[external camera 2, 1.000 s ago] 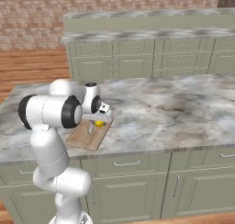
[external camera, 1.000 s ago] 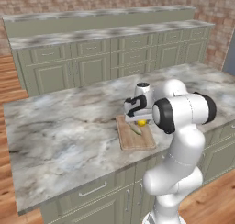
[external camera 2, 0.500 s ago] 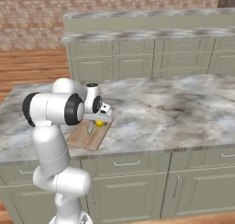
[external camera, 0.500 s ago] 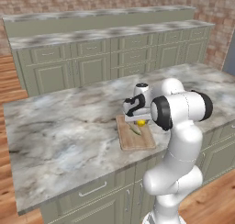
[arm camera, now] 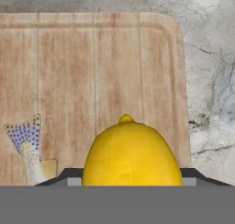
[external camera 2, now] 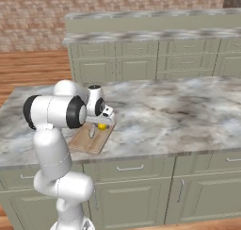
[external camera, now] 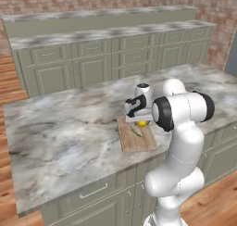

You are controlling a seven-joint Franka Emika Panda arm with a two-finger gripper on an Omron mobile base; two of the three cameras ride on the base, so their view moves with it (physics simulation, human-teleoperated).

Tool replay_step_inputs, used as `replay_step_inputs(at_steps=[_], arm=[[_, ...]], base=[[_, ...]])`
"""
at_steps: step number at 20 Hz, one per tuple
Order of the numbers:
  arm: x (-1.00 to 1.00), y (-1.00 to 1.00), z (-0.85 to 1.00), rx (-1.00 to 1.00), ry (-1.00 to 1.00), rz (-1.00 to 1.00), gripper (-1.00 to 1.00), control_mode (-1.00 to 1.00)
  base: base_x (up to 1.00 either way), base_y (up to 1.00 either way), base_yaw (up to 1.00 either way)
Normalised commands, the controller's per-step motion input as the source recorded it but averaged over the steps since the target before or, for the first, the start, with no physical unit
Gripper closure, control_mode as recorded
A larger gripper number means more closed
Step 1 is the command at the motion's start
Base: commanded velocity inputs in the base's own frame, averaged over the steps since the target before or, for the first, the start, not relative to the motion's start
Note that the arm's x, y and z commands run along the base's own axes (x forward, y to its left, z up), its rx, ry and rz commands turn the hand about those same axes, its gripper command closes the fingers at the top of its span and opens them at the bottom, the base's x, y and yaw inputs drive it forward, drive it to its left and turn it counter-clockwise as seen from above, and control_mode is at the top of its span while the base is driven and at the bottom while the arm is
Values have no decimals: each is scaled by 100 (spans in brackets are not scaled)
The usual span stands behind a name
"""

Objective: Retrieve a lemon from the fridge and place it on the cutting board with the fish.

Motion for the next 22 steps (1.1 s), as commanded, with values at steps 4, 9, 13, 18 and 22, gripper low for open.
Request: replay_step_inputs(at_steps=[4,9,13,18,22], arm=[[0,3,0,0,1,-9,-100,-100],[0,9,1,0,6,-15,-100,-100],[0,10,8,-1,9,-16,-100,-100],[0,5,20,-3,11,-14,-100,-100],[-6,0,31,-1,8,-12,-100,-100]], base=[[0,0,0],[0,0,0],[0,0,0],[0,0,0],[0,0,0]])
